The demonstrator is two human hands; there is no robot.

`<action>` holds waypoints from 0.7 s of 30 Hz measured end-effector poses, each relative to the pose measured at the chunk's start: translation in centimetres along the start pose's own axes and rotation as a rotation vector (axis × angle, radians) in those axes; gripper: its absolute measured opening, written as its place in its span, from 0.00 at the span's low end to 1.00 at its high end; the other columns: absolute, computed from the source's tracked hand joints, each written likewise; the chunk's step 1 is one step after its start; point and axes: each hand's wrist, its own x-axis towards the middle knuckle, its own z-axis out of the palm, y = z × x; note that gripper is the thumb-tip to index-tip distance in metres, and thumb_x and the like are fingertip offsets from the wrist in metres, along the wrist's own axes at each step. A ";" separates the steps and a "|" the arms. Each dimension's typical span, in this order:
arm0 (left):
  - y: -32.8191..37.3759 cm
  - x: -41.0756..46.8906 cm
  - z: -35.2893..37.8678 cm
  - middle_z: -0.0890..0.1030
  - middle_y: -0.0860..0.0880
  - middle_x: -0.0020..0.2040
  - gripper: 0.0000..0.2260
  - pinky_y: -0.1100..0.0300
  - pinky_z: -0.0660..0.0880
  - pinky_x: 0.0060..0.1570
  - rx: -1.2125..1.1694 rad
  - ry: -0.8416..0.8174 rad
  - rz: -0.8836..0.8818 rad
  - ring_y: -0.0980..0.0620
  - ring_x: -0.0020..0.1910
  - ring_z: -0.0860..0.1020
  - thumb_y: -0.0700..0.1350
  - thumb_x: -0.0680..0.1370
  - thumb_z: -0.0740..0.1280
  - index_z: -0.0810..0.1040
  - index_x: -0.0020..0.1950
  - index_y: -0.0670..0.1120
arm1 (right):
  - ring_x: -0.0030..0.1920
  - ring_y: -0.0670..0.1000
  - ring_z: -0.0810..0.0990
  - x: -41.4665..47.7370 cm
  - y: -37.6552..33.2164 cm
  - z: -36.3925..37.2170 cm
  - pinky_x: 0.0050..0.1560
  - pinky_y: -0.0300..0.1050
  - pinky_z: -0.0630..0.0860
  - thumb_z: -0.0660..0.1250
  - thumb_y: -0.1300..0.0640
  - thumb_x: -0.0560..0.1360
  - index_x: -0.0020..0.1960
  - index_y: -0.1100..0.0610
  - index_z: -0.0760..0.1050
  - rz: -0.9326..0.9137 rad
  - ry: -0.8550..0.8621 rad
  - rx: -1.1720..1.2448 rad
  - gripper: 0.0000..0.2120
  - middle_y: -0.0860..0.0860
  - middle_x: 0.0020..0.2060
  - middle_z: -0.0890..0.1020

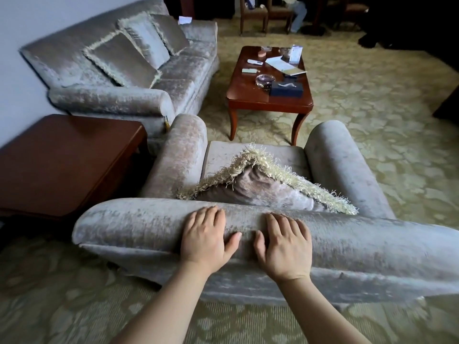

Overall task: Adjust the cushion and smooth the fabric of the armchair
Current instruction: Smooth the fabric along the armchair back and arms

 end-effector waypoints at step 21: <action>-0.3 -2.3 2.7 0.79 0.44 0.59 0.22 0.43 0.65 0.63 -0.124 0.280 -0.020 0.42 0.60 0.76 0.54 0.74 0.56 0.79 0.59 0.43 | 0.57 0.56 0.79 -2.4 -1.6 3.4 0.62 0.58 0.65 0.55 0.46 0.76 0.57 0.53 0.80 0.113 0.460 -0.022 0.20 0.51 0.54 0.82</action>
